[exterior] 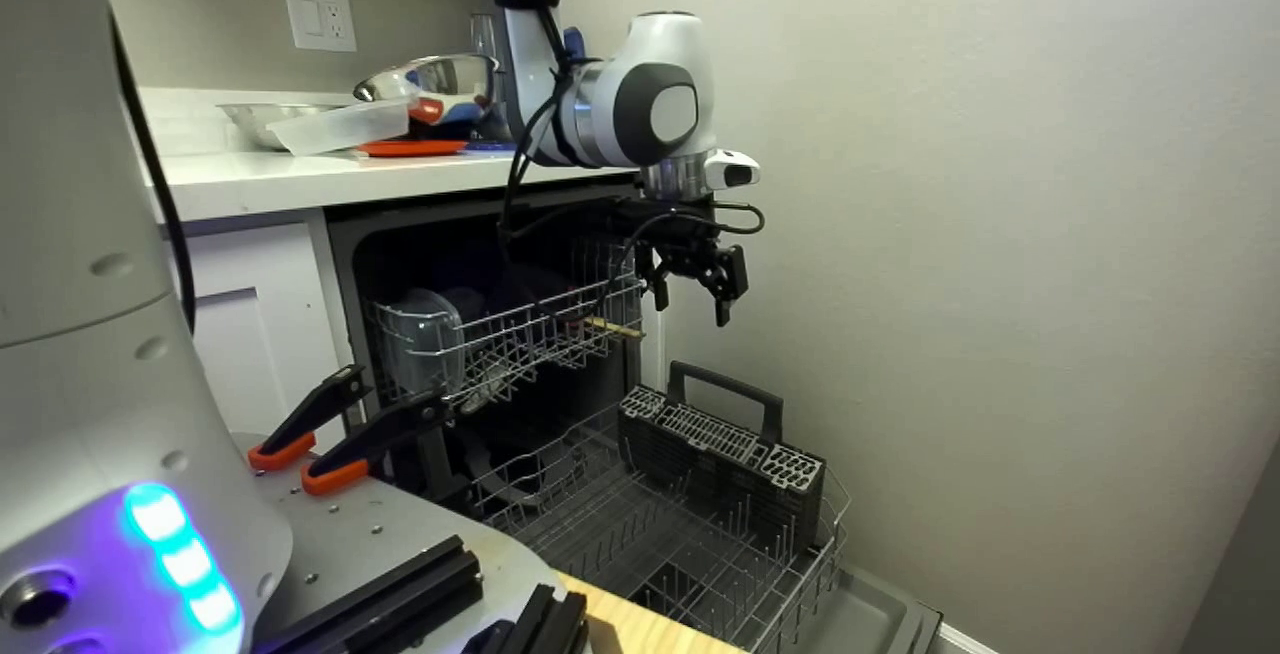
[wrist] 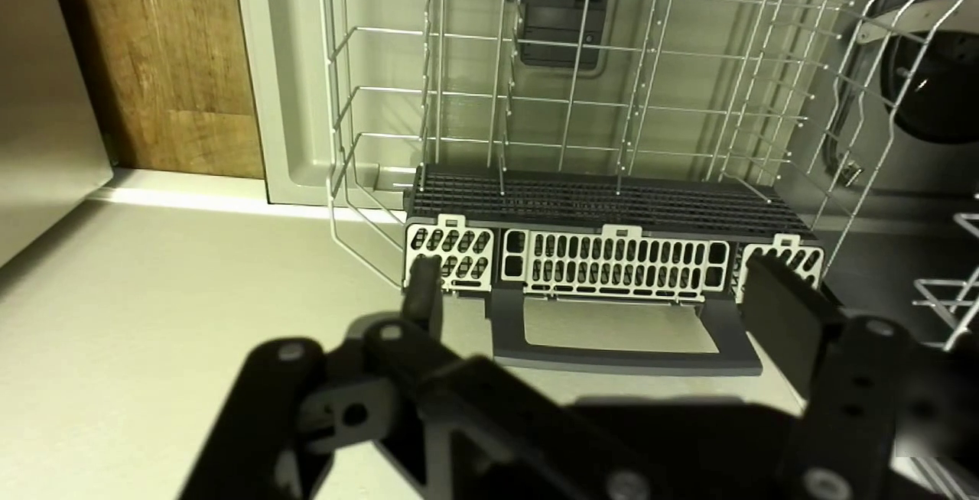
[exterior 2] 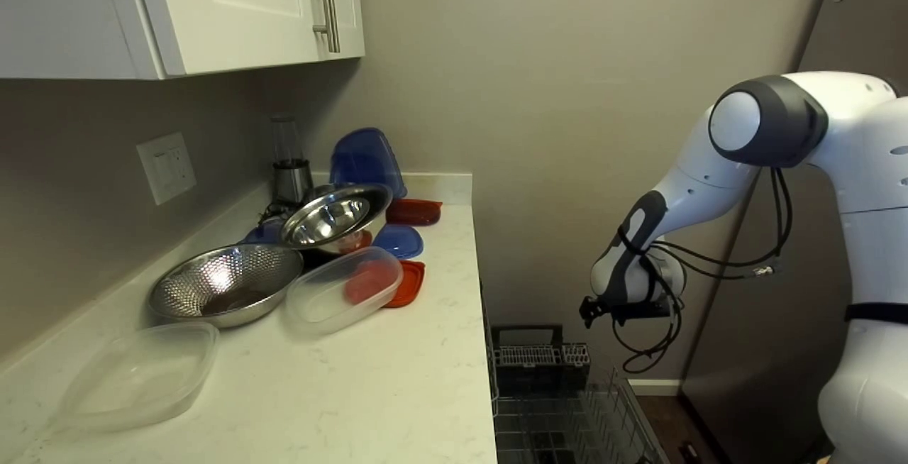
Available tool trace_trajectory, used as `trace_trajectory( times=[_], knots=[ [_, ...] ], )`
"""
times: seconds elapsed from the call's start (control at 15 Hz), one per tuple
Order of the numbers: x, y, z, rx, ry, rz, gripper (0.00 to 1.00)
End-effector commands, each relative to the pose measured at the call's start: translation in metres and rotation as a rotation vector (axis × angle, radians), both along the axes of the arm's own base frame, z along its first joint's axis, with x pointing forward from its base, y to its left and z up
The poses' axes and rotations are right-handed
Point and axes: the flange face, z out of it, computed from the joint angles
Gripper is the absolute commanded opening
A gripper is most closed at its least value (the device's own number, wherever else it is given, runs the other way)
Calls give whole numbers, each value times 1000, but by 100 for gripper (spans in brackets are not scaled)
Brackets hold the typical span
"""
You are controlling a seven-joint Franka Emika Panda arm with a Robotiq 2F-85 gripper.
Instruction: Push in the rack of the dishwasher
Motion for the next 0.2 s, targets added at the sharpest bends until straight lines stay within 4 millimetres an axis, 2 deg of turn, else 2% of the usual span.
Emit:
trace_trajectory(
  times=[0.0, 0.13],
  knots=[
    [0, 0, 0, 0, 1, 0, 100],
    [0, 0, 0, 0, 1, 0, 100]
  ],
)
